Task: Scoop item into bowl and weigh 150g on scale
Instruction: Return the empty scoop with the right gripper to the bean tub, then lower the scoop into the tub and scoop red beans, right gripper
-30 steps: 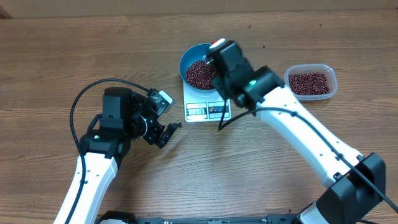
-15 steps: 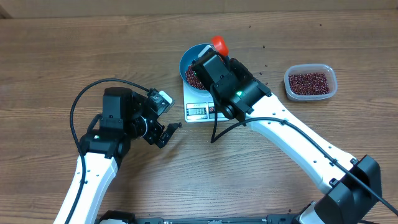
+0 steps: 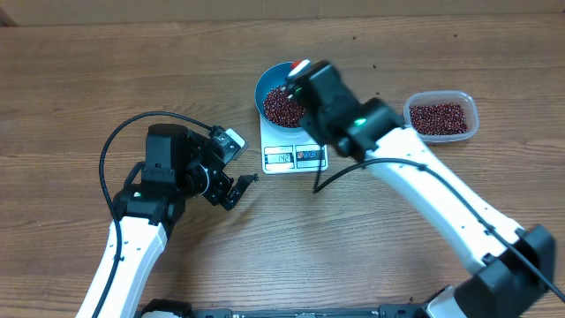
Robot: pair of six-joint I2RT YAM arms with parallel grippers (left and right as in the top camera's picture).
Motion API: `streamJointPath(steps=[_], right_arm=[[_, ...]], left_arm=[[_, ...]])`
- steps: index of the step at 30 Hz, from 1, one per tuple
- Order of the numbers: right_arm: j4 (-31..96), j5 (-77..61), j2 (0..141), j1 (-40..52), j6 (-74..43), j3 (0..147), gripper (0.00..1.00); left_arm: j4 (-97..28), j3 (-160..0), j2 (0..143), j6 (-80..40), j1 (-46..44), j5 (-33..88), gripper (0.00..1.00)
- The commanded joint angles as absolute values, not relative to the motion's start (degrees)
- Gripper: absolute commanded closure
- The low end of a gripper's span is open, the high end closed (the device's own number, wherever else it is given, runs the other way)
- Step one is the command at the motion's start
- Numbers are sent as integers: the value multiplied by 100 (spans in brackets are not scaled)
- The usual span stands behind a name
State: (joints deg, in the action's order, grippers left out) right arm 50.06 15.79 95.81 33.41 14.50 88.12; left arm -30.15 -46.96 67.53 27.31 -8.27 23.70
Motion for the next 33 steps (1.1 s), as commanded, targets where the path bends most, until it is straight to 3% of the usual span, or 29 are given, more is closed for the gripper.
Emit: streamJointPath(steps=[1,6,12,15,23,33], right_arm=[[5059,185,8932,2720,1326,9013,96],[5498,-1024,8392,1391,1186,9013,96],[6375,-510,8444,-185,1164,9006,96],[6639,-252,8748,-534,1247,9006,96],[7070,572,9706,-620,1243,9006,96],[6901,593,10431,-617,1225,9002,96]], left_arm=[[-3000,-4700,6751,2676,-829,2353,0],[-3000,-4700,6751,2676,-829,2353,0],[-3000,-4700,6751,2676,-829,2353,0],[-3000,-4700,6751,2676,-829,2353,0],[-3000,-4700,6751,2676,-829,2353,0],[-3000,-4700,6751,2676,-829,2353,0]])
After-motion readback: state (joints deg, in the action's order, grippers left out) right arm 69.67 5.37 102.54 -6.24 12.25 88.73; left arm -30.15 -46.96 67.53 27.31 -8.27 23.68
